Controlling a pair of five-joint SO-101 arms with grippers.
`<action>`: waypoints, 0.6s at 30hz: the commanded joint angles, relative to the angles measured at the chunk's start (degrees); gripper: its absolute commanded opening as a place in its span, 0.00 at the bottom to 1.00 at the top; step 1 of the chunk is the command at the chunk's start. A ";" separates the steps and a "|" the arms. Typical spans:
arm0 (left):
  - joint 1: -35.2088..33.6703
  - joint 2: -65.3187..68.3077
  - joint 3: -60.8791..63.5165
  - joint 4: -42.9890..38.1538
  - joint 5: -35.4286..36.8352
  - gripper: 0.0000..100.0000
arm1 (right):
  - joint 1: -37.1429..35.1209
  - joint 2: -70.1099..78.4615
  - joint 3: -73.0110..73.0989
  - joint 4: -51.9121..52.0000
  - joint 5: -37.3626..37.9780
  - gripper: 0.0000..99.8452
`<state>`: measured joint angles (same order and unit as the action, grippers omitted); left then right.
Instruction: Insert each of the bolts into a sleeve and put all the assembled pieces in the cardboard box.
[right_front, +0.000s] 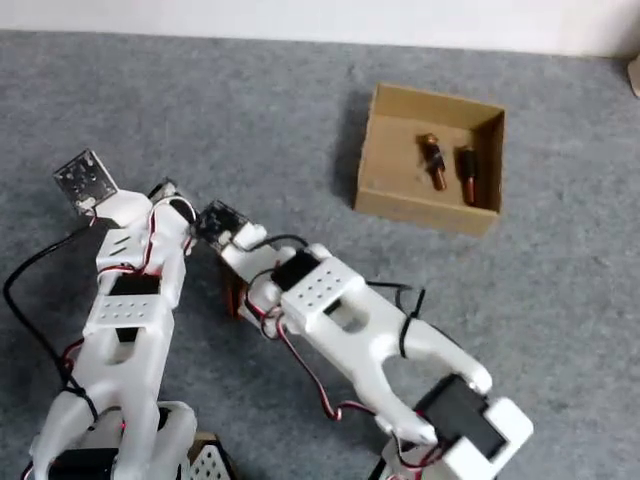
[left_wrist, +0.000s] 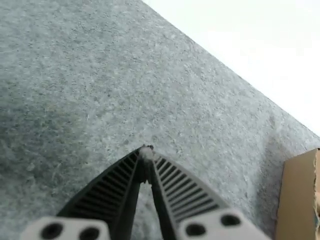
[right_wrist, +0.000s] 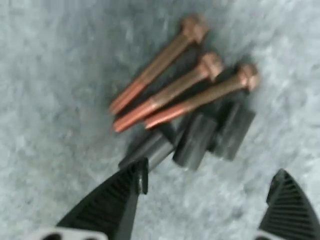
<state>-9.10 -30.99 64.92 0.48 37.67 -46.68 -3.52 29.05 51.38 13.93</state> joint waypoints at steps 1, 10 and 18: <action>-0.40 -0.22 -3.03 -1.49 0.09 0.01 | 3.03 1.80 -4.70 -1.27 0.62 0.35; -0.04 -0.22 -3.03 -1.49 0.09 0.01 | 7.60 9.27 -9.36 -5.14 0.62 0.35; -0.04 -0.22 -3.03 -1.49 0.09 0.01 | 7.87 15.25 -9.71 -7.25 0.62 0.35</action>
<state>-9.10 -30.99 64.92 0.48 37.41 -38.95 10.81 20.70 45.05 13.85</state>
